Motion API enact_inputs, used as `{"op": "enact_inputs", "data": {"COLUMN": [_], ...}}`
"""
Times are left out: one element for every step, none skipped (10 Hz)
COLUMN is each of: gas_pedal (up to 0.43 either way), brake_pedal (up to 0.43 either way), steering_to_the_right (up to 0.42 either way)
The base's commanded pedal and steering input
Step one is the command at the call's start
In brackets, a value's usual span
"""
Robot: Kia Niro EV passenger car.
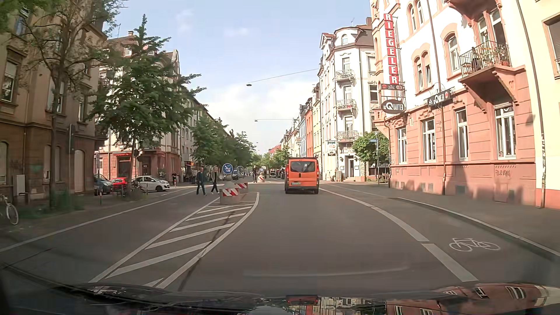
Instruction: Follow the waypoints while adhering to traffic rules and regulations
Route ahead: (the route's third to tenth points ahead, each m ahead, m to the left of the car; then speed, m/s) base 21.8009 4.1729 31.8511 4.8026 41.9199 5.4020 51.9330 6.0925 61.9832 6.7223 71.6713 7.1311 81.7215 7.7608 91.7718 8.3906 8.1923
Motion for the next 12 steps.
{"op": "enact_inputs", "data": {"gas_pedal": [0.000, 0.000, 0.000, 0.000, 0.000, 0.000, 0.000, 0.000, 0.000, 0.000, 0.000, 0.000], "brake_pedal": [0.165, 0.165, 0.159, 0.146, 0.134, 0.122, 0.110, 0.104, 0.098, 0.098, 0.098, 0.098], "steering_to_the_right": [0.056, 0.056, 0.055, 0.052, 0.047, 0.040, 0.030, 0.018, 0.009, -0.004, -0.012, -0.016]}}
